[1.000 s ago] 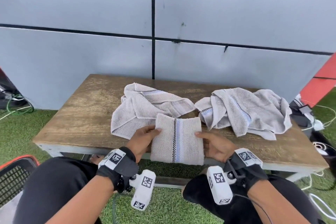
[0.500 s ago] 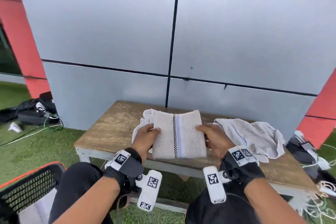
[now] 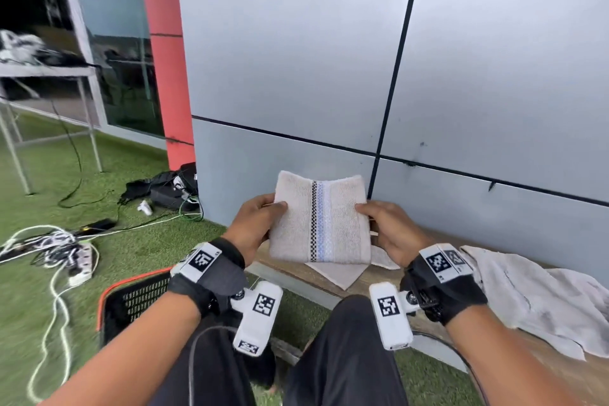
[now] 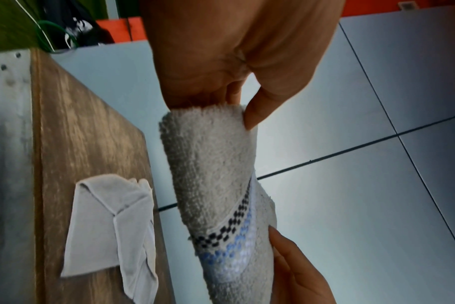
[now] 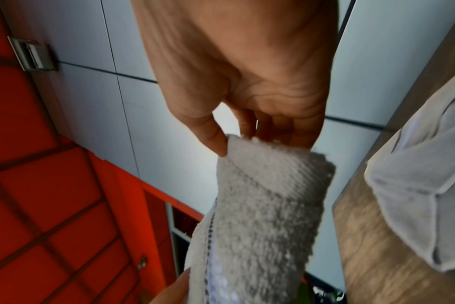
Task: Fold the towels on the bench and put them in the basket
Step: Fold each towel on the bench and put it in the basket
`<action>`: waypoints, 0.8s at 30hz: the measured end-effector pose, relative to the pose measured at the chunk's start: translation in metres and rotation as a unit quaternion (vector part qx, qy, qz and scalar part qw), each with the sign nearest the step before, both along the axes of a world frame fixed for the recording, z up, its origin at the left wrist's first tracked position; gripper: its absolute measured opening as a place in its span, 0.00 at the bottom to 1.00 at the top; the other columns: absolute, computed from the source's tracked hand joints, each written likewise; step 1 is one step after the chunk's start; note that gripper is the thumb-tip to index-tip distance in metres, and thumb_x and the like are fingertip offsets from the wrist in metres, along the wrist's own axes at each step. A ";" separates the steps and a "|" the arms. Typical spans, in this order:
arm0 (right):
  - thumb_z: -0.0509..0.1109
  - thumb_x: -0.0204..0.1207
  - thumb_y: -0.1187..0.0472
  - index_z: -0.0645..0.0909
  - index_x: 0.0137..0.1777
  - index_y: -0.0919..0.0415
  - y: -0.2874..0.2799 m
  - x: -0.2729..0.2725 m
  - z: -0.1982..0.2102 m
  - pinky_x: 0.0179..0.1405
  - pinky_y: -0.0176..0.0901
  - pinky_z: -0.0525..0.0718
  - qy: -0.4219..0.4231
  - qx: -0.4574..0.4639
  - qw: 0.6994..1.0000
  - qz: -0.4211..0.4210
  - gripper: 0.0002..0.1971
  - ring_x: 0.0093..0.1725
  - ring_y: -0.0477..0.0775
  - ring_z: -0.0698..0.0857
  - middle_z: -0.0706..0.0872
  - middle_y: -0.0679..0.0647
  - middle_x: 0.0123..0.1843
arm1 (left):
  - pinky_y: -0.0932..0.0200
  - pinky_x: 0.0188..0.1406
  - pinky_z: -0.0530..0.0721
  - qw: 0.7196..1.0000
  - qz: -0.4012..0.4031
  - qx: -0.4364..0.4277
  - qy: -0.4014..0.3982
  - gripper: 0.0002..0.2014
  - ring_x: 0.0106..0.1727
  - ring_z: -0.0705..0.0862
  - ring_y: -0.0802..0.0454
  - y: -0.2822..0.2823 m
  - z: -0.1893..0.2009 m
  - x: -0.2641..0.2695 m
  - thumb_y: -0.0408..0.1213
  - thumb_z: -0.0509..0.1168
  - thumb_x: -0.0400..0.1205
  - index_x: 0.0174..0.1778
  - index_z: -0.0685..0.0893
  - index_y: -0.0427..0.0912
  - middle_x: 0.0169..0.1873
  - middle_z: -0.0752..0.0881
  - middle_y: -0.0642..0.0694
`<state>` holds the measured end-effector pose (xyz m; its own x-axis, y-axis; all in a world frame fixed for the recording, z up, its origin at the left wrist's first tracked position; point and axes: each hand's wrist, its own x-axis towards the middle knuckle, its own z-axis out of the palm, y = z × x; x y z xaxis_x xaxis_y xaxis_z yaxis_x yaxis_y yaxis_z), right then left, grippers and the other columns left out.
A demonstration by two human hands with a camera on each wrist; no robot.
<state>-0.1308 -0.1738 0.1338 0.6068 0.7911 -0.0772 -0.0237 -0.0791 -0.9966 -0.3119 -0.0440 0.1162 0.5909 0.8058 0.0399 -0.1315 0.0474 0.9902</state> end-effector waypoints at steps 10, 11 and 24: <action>0.67 0.78 0.62 0.84 0.51 0.57 0.094 -0.065 -0.021 0.51 0.52 0.82 -0.019 0.003 0.987 0.157 0.06 0.51 0.56 0.86 0.89 0.56 0.49 | 0.54 0.44 0.81 0.987 0.160 -0.011 0.031 0.06 0.46 0.82 0.49 0.031 -0.011 -0.096 0.30 0.61 0.82 0.53 0.81 0.40 0.46 0.85 0.44; 0.67 0.78 0.61 0.84 0.50 0.56 0.103 -0.073 -0.025 0.50 0.52 0.82 -0.018 -0.003 0.985 0.172 0.06 0.52 0.57 0.87 0.90 0.56 0.49 | 0.55 0.42 0.81 0.984 0.174 -0.015 0.036 0.05 0.45 0.83 0.50 0.033 -0.014 -0.105 0.31 0.61 0.83 0.51 0.81 0.41 0.45 0.85 0.44; 0.67 0.78 0.61 0.84 0.43 0.58 0.207 -0.166 -0.081 0.58 0.55 0.82 -0.019 -0.078 0.960 0.267 0.05 0.48 0.55 0.87 0.89 0.54 0.44 | 0.66 0.27 0.83 0.950 0.297 -0.082 0.048 0.06 0.36 0.81 0.52 0.077 -0.073 -0.197 0.28 0.60 0.83 0.45 0.80 0.41 0.39 0.84 0.45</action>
